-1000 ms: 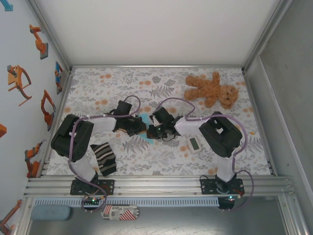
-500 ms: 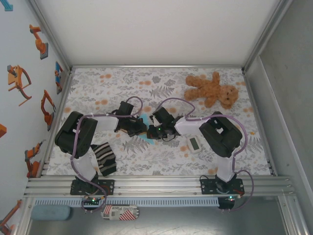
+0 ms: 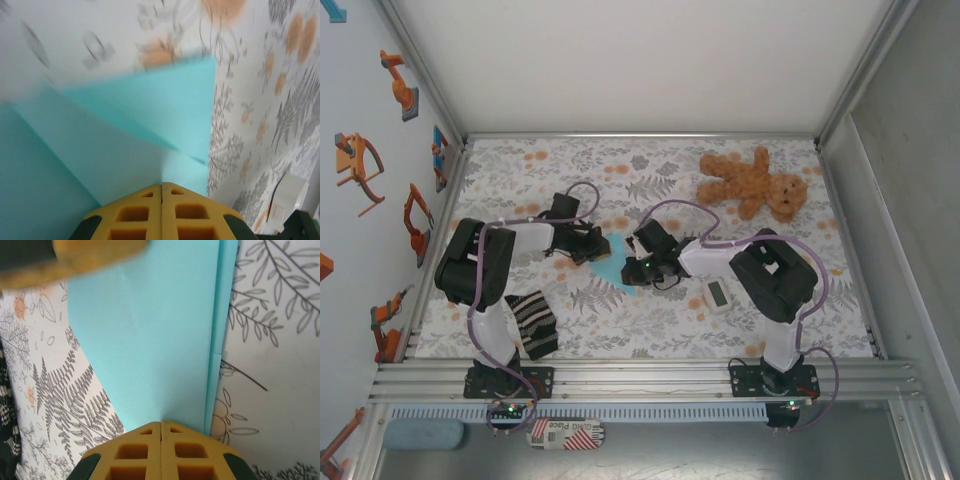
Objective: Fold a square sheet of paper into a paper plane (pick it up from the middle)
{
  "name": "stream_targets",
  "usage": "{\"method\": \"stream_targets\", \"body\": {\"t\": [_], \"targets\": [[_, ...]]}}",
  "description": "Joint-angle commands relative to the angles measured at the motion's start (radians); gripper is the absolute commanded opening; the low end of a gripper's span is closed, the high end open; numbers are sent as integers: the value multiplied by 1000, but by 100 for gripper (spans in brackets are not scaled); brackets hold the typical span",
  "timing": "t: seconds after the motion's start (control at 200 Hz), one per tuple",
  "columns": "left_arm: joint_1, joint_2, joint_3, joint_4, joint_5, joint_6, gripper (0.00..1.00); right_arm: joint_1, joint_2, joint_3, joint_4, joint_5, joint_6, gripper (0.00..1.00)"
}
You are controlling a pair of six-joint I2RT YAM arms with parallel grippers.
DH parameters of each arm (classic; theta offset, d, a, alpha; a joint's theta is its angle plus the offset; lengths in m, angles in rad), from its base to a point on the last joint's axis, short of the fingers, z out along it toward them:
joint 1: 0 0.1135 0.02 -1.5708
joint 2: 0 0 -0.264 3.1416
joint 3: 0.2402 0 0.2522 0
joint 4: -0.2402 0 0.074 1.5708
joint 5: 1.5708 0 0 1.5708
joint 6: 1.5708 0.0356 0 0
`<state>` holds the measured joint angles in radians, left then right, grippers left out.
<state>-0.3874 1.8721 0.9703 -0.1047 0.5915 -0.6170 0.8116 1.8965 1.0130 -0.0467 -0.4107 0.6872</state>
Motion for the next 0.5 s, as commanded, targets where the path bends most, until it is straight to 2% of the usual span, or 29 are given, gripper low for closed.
{"method": "stream_targets", "body": {"t": [0.0,0.235,0.496], "targets": [[42,20,40,-25,6,59,5,-6,23,-63,-211,58,-31,0],[62,-11,64,-26,22,74,5,-8,24,-48,-217,57,-32,0],[47,-193,-78,57,31,11,6,-8,32,-39,-219,51,-31,0]]}}
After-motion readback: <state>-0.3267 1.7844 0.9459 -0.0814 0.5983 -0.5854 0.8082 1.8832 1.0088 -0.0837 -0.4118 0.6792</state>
